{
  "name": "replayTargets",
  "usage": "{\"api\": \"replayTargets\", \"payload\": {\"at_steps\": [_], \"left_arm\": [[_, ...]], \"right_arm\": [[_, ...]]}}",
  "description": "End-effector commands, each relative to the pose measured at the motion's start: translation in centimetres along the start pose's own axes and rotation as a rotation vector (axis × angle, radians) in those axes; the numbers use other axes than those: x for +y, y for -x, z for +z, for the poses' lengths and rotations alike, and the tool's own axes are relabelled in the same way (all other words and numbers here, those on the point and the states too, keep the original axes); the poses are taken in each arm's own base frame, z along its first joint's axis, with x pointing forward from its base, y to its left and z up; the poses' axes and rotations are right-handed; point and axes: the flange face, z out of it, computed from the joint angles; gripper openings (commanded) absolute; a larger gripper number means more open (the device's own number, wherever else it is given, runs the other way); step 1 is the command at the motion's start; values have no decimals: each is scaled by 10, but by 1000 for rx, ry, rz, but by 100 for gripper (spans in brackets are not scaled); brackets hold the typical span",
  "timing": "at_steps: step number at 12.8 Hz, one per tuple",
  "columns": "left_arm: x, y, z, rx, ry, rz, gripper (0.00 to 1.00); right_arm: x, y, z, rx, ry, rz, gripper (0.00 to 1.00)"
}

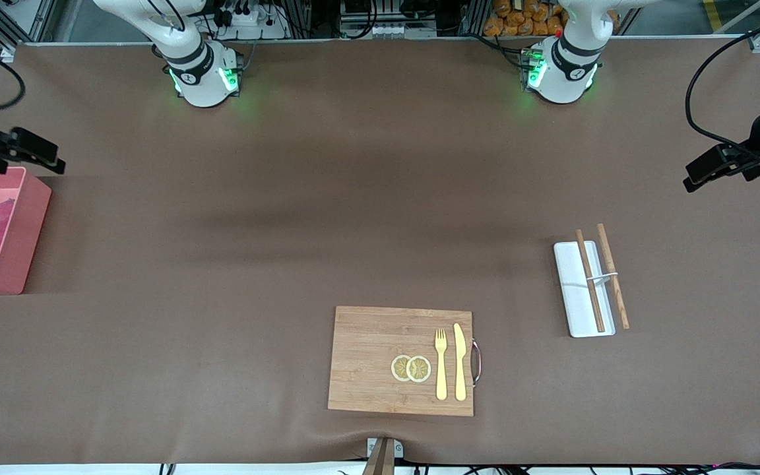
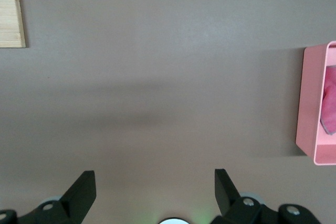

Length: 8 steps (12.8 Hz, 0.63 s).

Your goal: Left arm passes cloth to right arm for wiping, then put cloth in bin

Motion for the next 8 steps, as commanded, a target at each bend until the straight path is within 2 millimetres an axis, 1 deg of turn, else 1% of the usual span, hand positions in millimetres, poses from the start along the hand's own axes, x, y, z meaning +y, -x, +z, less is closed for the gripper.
{"api": "replayTargets", "payload": {"at_steps": [1,3,5,8], "left_arm": [[-3,5,-5,-2,3,14,100],[0,5,-6,-1,2,18,100],[2,5,-7,2,0,29,100],[2,3,-6,2,1,26,100]], "right_arm": [[17,11,-8,-15,-35,124,100],[21,16,-12,-39,-22,130,100],[22,19,-23,-27,-21,127,100],[21,20,-24,-30,-17,78,100]]}}
